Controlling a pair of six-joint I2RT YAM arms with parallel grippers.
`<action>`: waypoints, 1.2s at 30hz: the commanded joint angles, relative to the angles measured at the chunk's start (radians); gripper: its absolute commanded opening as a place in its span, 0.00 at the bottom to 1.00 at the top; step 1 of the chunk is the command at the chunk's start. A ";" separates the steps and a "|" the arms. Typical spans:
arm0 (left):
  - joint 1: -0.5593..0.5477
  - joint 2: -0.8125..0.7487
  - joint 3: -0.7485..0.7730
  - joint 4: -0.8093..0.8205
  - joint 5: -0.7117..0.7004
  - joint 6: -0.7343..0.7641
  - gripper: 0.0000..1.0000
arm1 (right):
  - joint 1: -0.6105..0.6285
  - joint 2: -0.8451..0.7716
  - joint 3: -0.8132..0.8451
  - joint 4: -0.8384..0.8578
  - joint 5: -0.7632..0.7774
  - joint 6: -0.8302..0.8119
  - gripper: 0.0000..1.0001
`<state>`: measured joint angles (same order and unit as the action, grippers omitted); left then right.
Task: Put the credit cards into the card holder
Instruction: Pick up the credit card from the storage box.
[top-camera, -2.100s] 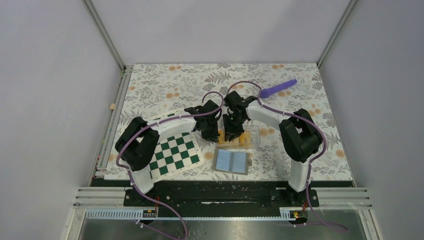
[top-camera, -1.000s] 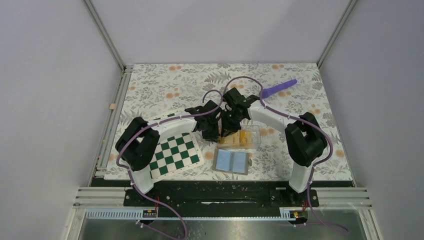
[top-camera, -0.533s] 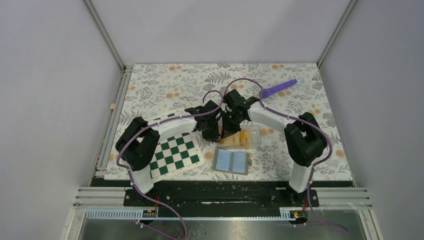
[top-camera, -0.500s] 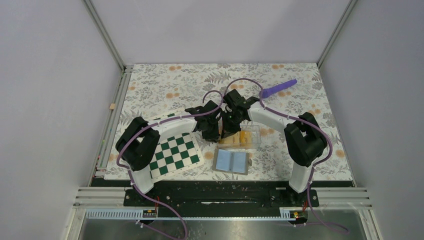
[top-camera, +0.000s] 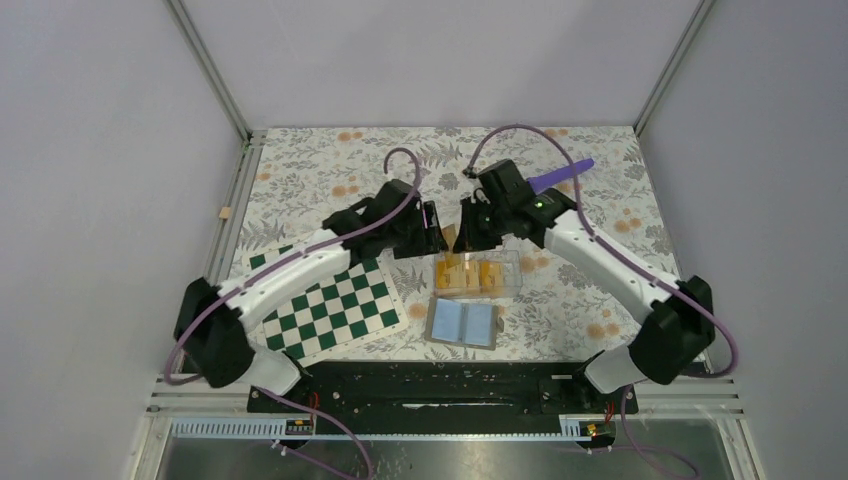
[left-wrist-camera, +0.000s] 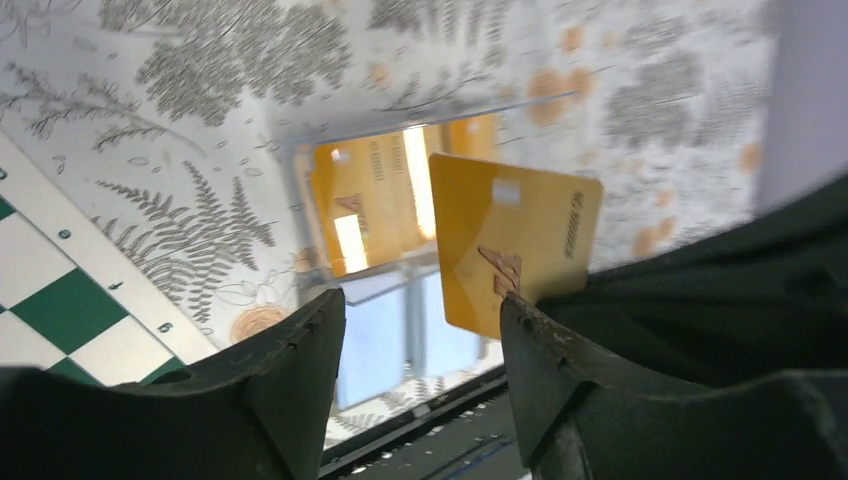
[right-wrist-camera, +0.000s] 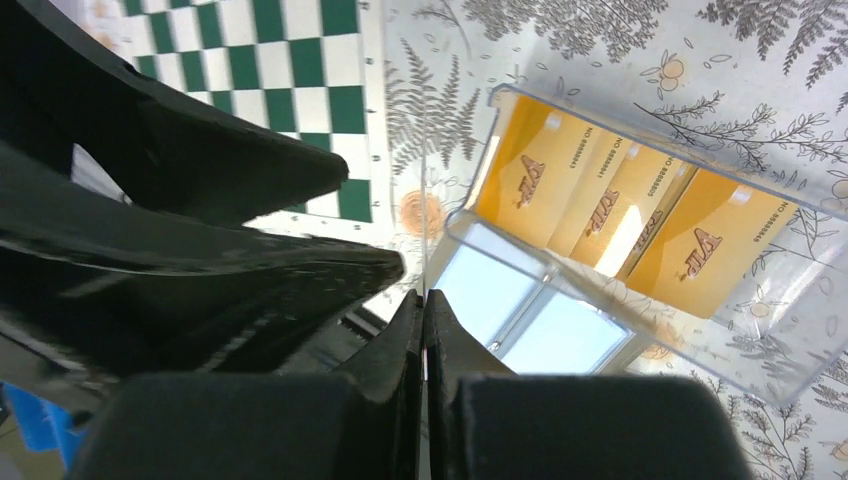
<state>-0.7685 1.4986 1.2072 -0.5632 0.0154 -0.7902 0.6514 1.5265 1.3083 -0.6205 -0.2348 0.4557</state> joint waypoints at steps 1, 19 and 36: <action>0.014 -0.170 -0.067 0.134 0.047 -0.013 0.59 | -0.056 -0.131 -0.021 -0.023 -0.110 -0.017 0.00; 0.050 -0.406 -0.642 1.182 0.632 -0.400 0.46 | -0.156 -0.512 -0.429 0.272 -0.690 0.160 0.00; -0.032 -0.372 -0.545 0.981 0.530 -0.315 0.00 | -0.157 -0.521 -0.462 0.315 -0.600 0.215 0.12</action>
<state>-0.7776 1.1713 0.5896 0.5163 0.6186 -1.1759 0.4942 1.0290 0.8581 -0.3557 -0.8833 0.6483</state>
